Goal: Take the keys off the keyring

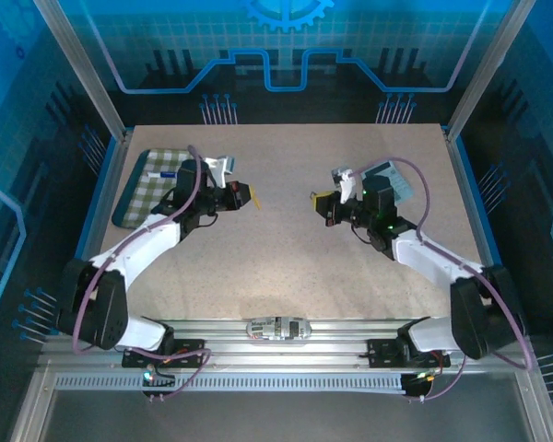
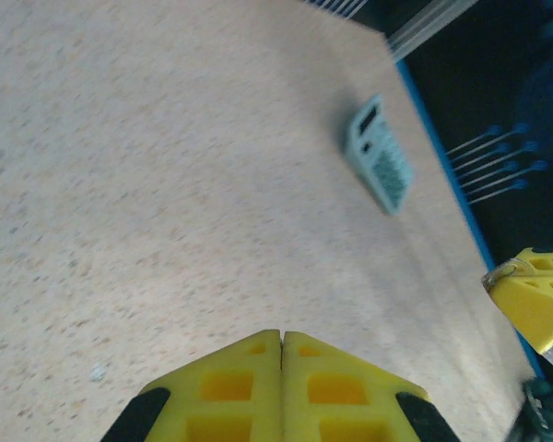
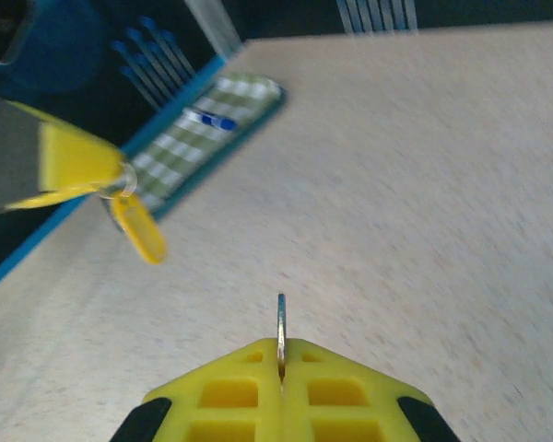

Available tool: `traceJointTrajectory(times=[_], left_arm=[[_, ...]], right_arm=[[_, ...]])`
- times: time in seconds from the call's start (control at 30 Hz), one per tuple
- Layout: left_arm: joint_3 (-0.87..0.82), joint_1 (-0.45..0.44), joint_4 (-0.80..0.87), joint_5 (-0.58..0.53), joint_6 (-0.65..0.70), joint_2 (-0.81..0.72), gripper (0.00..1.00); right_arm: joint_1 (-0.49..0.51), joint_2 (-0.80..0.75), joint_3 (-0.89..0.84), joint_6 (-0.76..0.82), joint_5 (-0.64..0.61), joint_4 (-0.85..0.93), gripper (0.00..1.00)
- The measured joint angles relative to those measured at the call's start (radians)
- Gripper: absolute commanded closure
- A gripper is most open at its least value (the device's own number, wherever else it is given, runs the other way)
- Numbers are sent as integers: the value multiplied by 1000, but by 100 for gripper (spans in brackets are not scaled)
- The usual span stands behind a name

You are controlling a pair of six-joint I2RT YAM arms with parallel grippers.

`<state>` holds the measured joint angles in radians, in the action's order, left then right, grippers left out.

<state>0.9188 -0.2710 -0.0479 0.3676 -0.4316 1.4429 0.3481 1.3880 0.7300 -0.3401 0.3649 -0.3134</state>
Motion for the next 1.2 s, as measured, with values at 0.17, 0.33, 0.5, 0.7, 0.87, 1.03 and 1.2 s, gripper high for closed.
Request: traceJointTrajectory(times=[0.17, 0.33, 0.5, 0.7, 0.87, 1.03, 1.2], left_arm=[[4, 0, 43, -66, -23, 138, 100], [4, 0, 74, -118, -42, 226, 93], [11, 0, 80, -158, -65, 259, 72], [16, 0, 105, -223, -64, 242, 57], [13, 0, 121, -249, -64, 132, 54], [-48, 0, 92, -252, -68, 0, 53], [-98, 0, 95, -252, -75, -40, 51]], right_arm=[[-26, 138, -19, -92, -56, -60, 100], [-48, 233, -20, -154, -93, -110, 100], [-63, 301, -20, -188, -104, -138, 100], [-66, 326, -20, -205, -103, -168, 100], [-77, 382, -19, -223, -103, -196, 96], [-81, 435, -14, -235, -104, -195, 76], [-83, 428, -5, -241, -126, -181, 55]])
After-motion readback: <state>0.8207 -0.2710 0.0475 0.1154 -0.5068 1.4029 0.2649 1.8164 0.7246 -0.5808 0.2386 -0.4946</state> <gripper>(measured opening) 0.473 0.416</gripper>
